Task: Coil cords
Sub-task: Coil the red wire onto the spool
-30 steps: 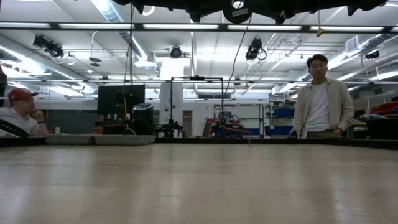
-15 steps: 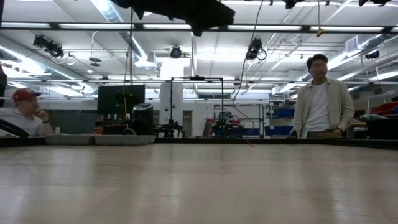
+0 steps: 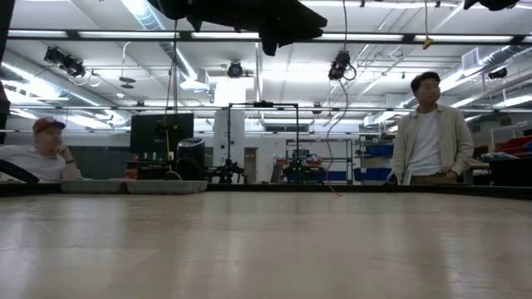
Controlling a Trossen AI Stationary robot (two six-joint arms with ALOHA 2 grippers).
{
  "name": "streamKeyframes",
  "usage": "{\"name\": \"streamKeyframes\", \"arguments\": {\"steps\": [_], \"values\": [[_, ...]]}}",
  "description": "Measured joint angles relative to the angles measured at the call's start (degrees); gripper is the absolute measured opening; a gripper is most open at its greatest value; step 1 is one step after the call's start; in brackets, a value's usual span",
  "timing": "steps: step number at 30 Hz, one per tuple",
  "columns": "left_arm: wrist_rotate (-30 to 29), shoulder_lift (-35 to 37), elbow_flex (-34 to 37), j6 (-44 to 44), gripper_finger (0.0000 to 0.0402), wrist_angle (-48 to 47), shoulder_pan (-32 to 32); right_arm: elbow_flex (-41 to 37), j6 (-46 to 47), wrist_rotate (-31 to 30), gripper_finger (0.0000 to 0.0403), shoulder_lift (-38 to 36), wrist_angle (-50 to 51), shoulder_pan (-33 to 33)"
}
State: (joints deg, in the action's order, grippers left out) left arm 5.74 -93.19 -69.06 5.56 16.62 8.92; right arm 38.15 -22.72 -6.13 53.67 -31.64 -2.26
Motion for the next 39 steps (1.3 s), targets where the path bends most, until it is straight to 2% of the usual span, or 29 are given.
{"name": "streamKeyframes", "arguments": {"steps": [10,19,30,33,39], "values": [[0.3,-2.2,0.0,0.0,0.0162,7.5,-1.5,0.0,-1.4,1.7,0.0,5.0,-9.3,-0.2],[0.0,-4.3,0.0,-1.1,0.0162,14.0,-2.6,0.0,0.1,1.8,0.0,6.3,-10.3,-0.5],[-1.0,-4.3,0.0,-1.8,0.016,17.6,-3.7,0.0,1.2,1.8,0.0,6.4,-10.4,-0.5],[-3.2,-4.3,0.0,-2.5,0.0149,19.5,-4.1,0.0,1.2,1.8,0.0,7.1,-10.5,-0.5],[-3.2,-4.3,0.0,-4.3,0.0111,20.4,-4.2,0.0,1.2,1.8,0.0,9.2,-12.4,-0.5]]}}
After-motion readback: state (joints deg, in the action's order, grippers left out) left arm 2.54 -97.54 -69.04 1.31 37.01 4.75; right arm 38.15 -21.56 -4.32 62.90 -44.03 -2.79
